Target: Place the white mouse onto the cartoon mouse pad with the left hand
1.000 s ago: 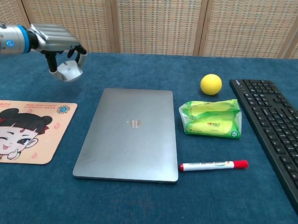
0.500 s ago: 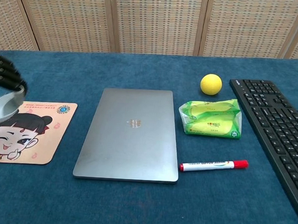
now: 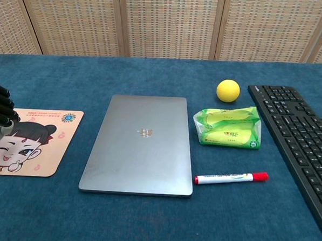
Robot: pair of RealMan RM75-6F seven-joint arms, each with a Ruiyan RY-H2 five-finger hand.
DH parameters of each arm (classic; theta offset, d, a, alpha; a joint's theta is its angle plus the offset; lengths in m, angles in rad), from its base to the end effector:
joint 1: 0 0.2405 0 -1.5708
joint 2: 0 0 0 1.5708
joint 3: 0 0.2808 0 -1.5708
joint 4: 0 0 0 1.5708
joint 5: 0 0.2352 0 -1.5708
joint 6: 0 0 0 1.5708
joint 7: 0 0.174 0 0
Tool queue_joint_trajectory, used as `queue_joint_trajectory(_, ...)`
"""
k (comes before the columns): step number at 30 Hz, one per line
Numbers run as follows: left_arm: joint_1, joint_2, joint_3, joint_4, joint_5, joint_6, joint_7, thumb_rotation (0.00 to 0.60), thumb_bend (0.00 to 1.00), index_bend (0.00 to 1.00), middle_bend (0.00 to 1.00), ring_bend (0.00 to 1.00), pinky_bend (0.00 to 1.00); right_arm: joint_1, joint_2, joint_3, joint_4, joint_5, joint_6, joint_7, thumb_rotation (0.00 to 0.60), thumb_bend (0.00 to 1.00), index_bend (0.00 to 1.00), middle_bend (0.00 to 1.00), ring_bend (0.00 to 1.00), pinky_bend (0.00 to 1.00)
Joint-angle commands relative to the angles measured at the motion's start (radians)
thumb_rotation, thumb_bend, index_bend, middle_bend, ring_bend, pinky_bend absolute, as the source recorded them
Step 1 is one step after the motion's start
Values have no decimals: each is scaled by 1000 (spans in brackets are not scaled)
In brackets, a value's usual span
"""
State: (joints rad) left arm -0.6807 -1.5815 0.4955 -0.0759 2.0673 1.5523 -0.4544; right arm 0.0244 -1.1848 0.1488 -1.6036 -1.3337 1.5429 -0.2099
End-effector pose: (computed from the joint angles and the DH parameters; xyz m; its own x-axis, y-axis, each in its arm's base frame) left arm -0.3422 0.3886 0.0737 0.9285 -0.2264 0.2944 -0.0692 -0.8844 -0.4617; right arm -0.3660 -0.2120 0.1608 0.5204 0.0839 0.8498 -0.8403 0.2274 0.4922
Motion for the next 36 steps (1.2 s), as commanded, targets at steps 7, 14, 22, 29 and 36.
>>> queue_joint_trajectory(7, -50, -38, 15, 3, 10, -103, 9, 600, 244, 557, 361, 378, 454, 3, -5, 4, 13, 22, -15, 2, 600, 0, 0, 0, 0, 0)
queue_joint_trajectory(14, -66, -65, 12, 2, 3, -131, 1, 600, 212, 515, 326, 349, 451, 5, -9, 10, 30, 49, -31, 4, 600, 0, 0, 0, 0, 0)
queue_joint_trajectory(22, -71, -52, 14, 1, 1, -134, -9, 600, 99, 0, 0, 25, 241, 7, -9, 11, 31, 51, -36, 9, 600, 0, 0, 0, 0, 0)
queue_joint_trajectory(29, -52, 1, -1, -5, -16, -33, -23, 600, 69, 0, 0, 0, 228, 3, -1, 5, 13, 33, -26, 19, 600, 0, 0, 0, 0, 0)
queue_joint_trajectory(36, 0, 62, -160, -60, -179, 123, -107, 600, 63, 0, 0, 0, 228, -2, 11, -7, -8, -1, -14, 33, 600, 0, 0, 0, 0, 0)
